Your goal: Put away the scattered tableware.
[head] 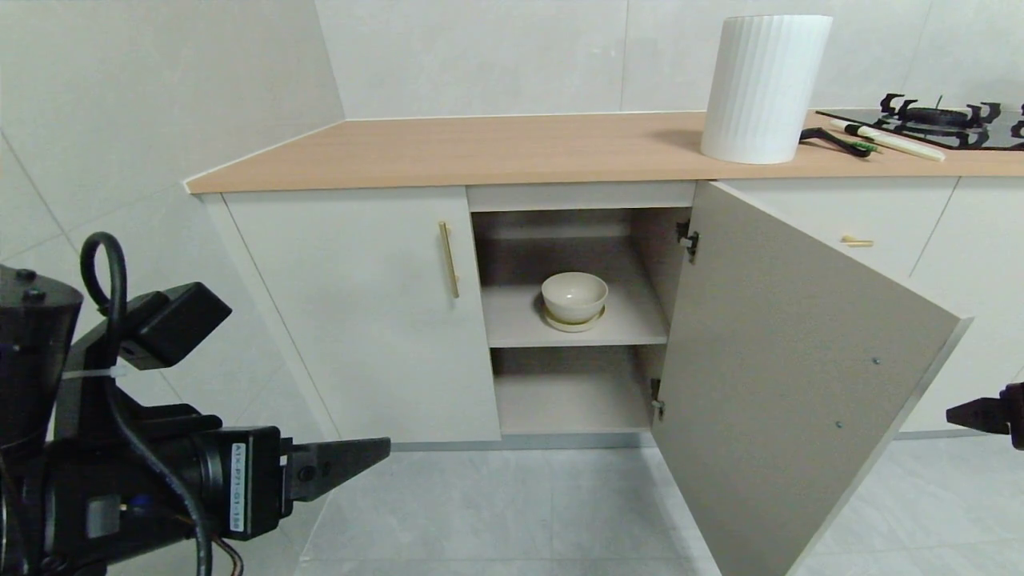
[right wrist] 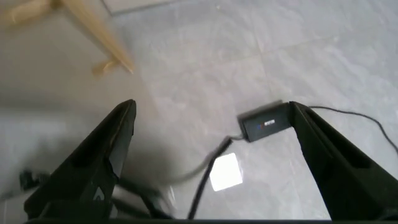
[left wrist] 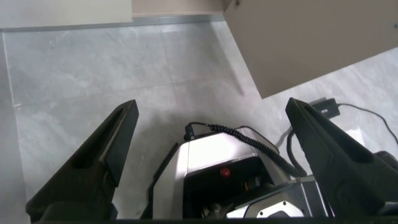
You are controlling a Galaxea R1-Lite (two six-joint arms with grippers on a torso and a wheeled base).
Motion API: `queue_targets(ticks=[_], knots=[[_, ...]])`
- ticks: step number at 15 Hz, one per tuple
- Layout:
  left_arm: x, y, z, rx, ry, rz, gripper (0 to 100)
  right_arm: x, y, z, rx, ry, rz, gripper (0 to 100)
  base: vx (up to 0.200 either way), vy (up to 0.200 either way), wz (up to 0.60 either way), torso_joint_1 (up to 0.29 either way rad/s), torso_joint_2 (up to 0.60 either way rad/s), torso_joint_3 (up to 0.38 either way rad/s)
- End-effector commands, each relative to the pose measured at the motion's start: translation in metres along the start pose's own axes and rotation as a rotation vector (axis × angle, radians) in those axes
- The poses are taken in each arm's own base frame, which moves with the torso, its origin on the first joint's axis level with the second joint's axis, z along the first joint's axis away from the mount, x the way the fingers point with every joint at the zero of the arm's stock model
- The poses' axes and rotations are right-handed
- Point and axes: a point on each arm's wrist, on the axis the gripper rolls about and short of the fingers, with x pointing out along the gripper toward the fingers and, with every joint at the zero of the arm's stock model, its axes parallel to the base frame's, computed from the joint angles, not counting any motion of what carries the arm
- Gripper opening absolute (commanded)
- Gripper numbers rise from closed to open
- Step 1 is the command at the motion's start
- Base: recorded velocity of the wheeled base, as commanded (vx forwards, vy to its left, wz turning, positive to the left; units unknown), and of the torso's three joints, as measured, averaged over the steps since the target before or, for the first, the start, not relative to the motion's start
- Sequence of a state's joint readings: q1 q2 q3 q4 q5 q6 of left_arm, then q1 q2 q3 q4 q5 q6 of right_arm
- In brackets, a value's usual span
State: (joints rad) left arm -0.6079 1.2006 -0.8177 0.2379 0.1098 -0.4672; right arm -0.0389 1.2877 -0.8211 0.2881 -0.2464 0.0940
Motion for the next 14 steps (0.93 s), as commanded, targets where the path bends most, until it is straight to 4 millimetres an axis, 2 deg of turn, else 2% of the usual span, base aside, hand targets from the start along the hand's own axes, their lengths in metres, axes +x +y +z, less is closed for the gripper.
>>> queue_targets(ticks=[1, 5, 9, 14], knots=[[0.000, 0.000, 0.000, -0.001, 0.000, 0.001, 100, 0.021, 0.000, 0.004, 0.019, 0.036, -0.020, 100, 0.000, 0.000, 0.00, 0.000, 0.00, 0.000], [0.000, 0.000, 0.000, -0.001, 0.000, 0.001, 100, 0.046, 0.004, 0.016, 0.133, -0.054, -0.023, 100, 0.000, 0.000, 0.00, 0.000, 0.00, 0.000], [0.000, 0.000, 0.000, 0.000, 0.000, 0.000, 100, 0.055, 0.008, 0.019, 0.185, -0.061, -0.011, 100, 0.000, 0.000, 0.00, 0.000, 0.00, 0.000], [0.000, 0.000, 0.000, -0.001, -0.001, 0.000, 100, 0.057, 0.029, 0.013, 0.169, -0.035, 0.054, 100, 0.000, 0.000, 0.00, 0.000, 0.00, 0.000]])
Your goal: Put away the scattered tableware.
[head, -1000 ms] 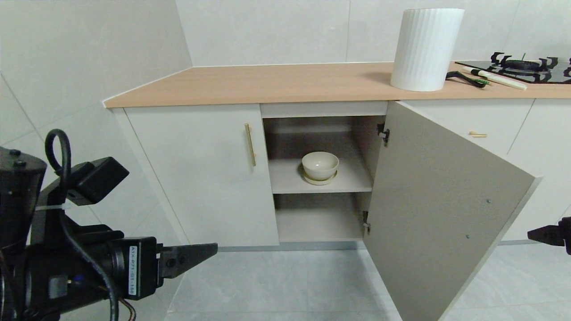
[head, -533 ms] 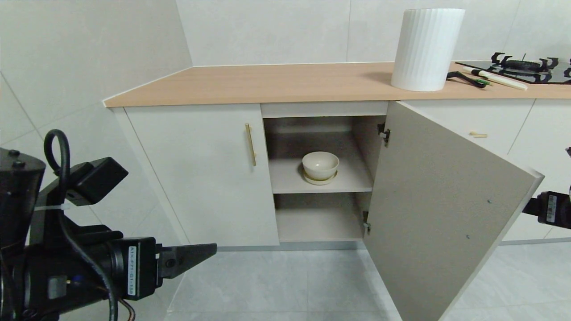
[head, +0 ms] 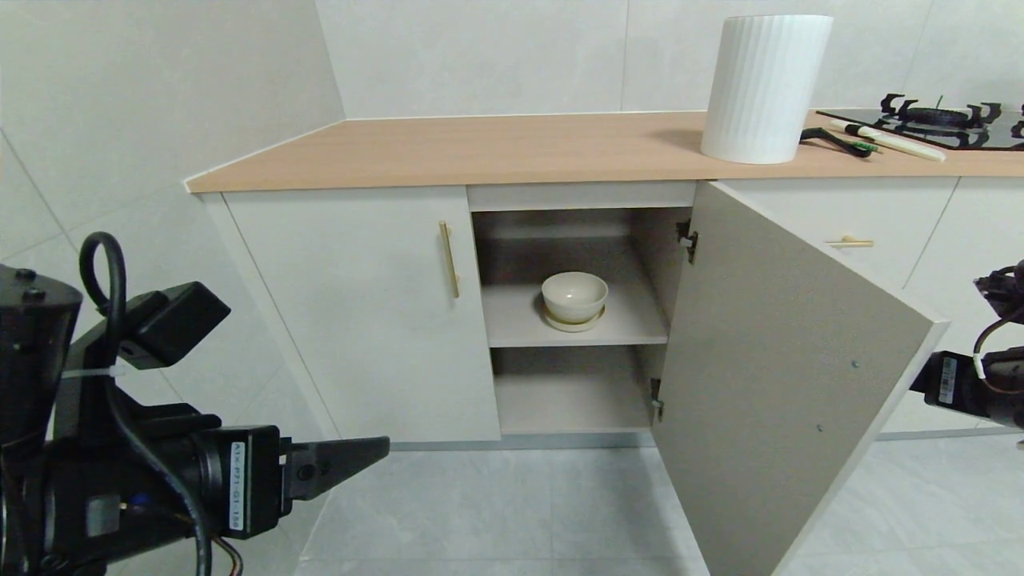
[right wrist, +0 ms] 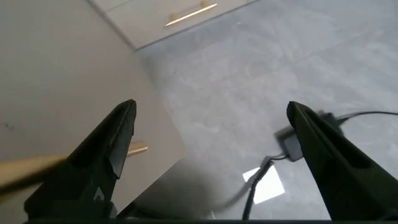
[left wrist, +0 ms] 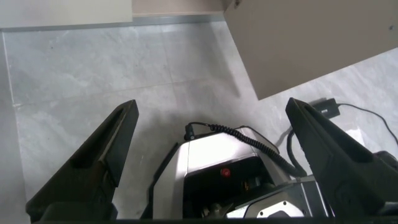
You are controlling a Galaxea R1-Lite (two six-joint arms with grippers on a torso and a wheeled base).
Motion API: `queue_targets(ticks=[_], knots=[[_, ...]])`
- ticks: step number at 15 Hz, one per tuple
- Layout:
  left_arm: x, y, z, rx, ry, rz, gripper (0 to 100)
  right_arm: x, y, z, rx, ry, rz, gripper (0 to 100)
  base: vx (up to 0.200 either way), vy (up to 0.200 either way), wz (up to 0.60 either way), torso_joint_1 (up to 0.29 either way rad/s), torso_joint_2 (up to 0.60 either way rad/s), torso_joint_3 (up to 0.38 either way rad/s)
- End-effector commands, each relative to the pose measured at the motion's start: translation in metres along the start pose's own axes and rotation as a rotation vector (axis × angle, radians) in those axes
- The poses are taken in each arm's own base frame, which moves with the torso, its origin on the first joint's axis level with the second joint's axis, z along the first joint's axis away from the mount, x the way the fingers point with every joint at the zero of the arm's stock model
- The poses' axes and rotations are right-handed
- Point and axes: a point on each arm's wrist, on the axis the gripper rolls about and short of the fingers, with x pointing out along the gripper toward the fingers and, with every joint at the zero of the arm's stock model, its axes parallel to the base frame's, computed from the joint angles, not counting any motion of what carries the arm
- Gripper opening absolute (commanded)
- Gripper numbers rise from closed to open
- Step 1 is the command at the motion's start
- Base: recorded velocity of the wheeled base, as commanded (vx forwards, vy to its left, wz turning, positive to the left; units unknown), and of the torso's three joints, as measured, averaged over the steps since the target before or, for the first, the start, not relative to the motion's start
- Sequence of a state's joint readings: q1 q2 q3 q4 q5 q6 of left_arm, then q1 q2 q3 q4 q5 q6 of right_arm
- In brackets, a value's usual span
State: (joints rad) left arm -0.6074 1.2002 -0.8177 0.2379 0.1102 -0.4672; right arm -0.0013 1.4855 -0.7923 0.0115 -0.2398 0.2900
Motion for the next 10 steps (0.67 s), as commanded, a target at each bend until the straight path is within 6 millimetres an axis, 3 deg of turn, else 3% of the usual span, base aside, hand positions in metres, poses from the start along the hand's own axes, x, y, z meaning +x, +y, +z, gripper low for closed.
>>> queue_targets(ticks=[1, 7, 10], knots=[[0.000, 0.000, 0.000, -0.001, -0.001, 0.000, 100, 0.002, 0.005, -0.004, -0.011, 0.015, 0.013, 100, 0.000, 0.000, 0.00, 0.000, 0.00, 0.000], [0.000, 0.000, 0.000, -0.002, -0.001, 0.000, 100, -0.009, 0.055, -0.019, -0.107, 0.040, 0.182, 100, 0.000, 0.000, 0.00, 0.000, 0.00, 0.000], [-0.001, 0.000, 0.001, -0.001, -0.007, -0.001, 100, -0.006, 0.092, -0.027, -0.184, 0.044, 0.295, 100, 0.000, 0.000, 0.00, 0.000, 0.00, 0.000]])
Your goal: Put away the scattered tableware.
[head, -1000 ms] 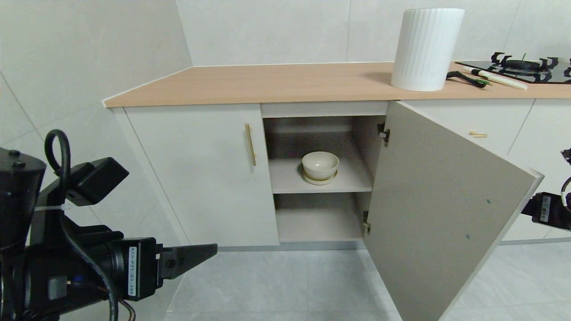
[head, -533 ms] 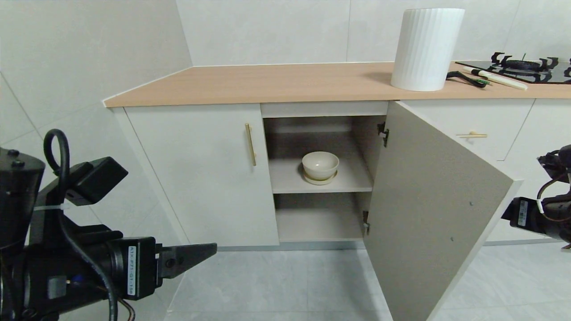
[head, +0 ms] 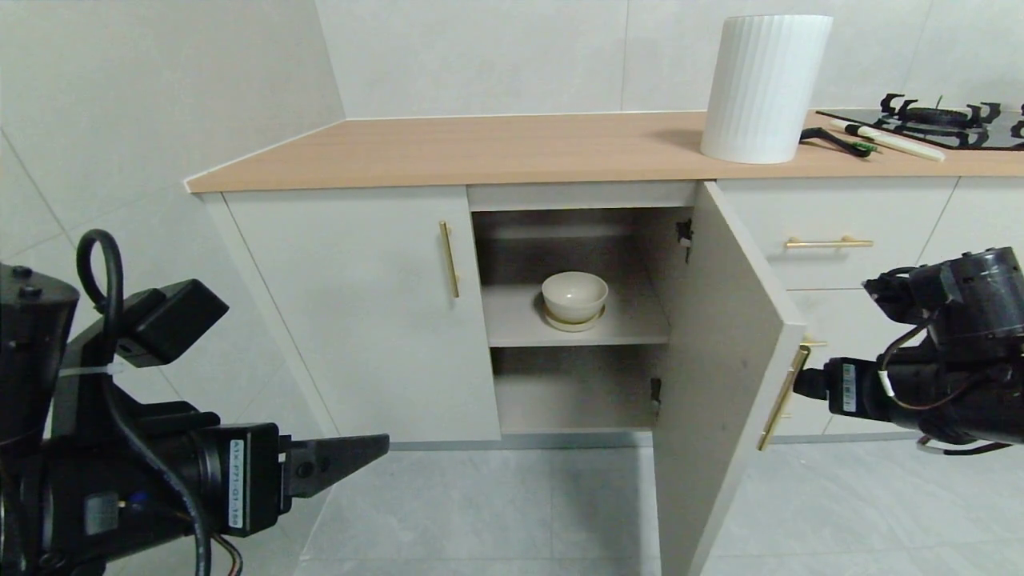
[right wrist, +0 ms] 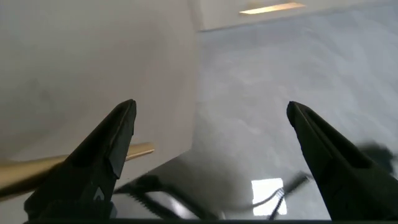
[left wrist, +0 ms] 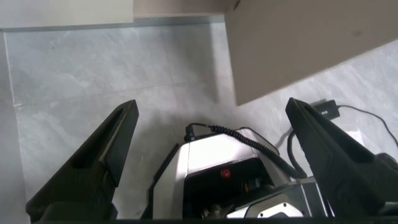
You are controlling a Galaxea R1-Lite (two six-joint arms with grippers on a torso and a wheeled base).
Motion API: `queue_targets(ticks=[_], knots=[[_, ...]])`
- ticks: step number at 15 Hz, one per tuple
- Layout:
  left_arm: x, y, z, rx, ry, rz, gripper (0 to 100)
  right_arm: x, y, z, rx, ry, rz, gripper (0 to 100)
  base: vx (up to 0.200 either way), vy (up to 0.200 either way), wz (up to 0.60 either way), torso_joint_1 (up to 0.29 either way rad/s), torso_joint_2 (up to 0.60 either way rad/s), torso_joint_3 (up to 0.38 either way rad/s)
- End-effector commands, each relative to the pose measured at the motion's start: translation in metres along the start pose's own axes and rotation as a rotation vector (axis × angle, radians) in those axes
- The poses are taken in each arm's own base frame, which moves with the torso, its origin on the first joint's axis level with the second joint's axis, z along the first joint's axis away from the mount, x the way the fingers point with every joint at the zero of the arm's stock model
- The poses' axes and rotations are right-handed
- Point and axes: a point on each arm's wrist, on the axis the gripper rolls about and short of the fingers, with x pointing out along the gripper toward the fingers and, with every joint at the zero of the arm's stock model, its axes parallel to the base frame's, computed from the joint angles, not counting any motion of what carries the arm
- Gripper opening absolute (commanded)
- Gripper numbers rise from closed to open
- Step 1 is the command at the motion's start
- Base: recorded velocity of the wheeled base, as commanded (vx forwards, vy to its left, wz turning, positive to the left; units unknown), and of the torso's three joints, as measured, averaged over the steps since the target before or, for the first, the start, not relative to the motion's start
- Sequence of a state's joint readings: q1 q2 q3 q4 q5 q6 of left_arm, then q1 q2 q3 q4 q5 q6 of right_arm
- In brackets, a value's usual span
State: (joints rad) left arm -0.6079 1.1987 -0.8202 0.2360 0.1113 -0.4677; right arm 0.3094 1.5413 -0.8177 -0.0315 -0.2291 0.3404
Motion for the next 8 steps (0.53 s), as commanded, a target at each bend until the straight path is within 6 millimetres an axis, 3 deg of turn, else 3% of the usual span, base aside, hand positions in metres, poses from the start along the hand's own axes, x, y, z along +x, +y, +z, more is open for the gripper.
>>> queue_targets(ticks=[1, 4, 8], knots=[[0.000, 0.000, 0.000, -0.001, -0.002, 0.002, 100, 0.017, 0.032, 0.000, -0.061, 0.024, 0.083, 100, 0.000, 0.000, 0.00, 0.000, 0.00, 0.000], [-0.001, 0.000, 0.001, -0.001, -0.005, 0.002, 100, 0.042, 0.061, 0.005, -0.095, 0.044, 0.135, 100, 0.000, 0.000, 0.00, 0.000, 0.00, 0.000], [0.000, 0.000, 0.001, -0.002, -0.011, -0.001, 100, 0.066, 0.079, 0.010, -0.090, 0.052, 0.173, 100, 0.000, 0.000, 0.00, 0.000, 0.00, 0.000]])
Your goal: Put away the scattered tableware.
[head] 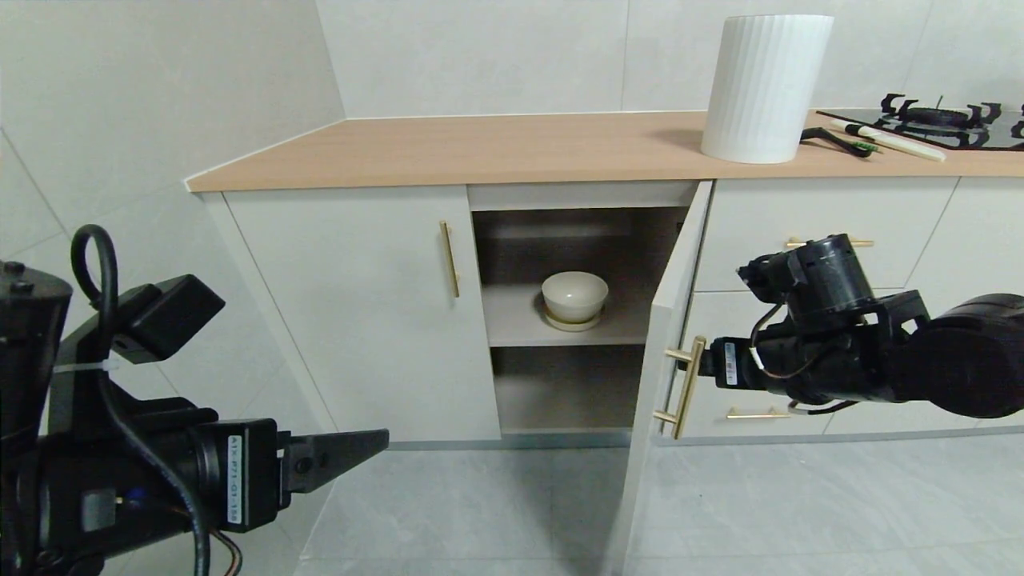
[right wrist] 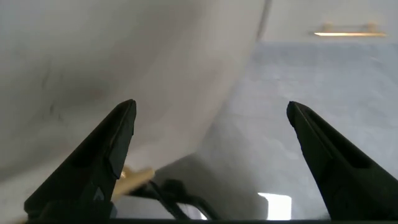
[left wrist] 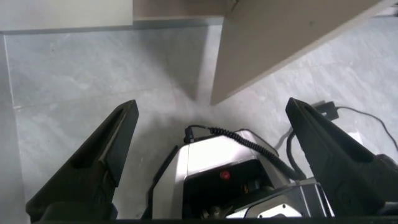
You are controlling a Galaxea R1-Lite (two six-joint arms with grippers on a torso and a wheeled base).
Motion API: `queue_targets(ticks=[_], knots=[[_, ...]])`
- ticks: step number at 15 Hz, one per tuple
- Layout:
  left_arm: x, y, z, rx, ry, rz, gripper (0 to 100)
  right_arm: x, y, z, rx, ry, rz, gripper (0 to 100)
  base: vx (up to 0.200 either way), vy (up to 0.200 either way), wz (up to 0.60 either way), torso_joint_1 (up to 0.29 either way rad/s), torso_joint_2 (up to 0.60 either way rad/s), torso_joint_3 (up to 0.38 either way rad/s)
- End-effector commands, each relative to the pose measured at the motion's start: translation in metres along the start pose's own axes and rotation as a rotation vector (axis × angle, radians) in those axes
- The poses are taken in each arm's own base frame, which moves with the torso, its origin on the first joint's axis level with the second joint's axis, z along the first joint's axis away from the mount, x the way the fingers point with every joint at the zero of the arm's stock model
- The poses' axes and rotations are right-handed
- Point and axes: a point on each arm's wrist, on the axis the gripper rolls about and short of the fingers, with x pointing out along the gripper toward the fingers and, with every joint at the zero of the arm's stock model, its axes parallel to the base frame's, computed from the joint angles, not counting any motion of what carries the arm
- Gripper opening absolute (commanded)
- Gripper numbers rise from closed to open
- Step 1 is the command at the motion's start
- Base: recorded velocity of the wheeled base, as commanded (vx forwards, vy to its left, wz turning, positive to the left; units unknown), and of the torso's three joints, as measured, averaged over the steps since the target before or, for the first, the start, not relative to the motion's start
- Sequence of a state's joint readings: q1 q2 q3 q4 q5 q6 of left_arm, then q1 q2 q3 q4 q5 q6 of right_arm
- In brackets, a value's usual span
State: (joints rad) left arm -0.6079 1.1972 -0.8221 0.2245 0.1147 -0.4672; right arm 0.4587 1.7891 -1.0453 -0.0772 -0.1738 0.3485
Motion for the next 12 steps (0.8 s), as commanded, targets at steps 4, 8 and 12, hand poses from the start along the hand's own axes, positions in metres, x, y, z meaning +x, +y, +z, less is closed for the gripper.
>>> queue_targets(ticks=[4, 8, 12], knots=[[0.002, 0.000, 0.000, -0.001, -0.001, 0.000, 100, 0.025, 0.009, 0.000, 0.063, -0.026, 0.083, 100, 0.000, 0.000, 0.00, 0.000, 0.00, 0.000], [0.002, 0.000, 0.000, -0.001, 0.001, 0.003, 100, 0.043, 0.011, -0.006, 0.097, -0.004, 0.089, 100, 0.000, 0.000, 0.00, 0.000, 0.00, 0.000], [0.000, 0.001, -0.001, 0.000, -0.002, -0.002, 100, 0.057, 0.020, -0.009, 0.150, -0.048, 0.126, 100, 0.100, 0.000, 0.00, 0.001, 0.00, 0.001]])
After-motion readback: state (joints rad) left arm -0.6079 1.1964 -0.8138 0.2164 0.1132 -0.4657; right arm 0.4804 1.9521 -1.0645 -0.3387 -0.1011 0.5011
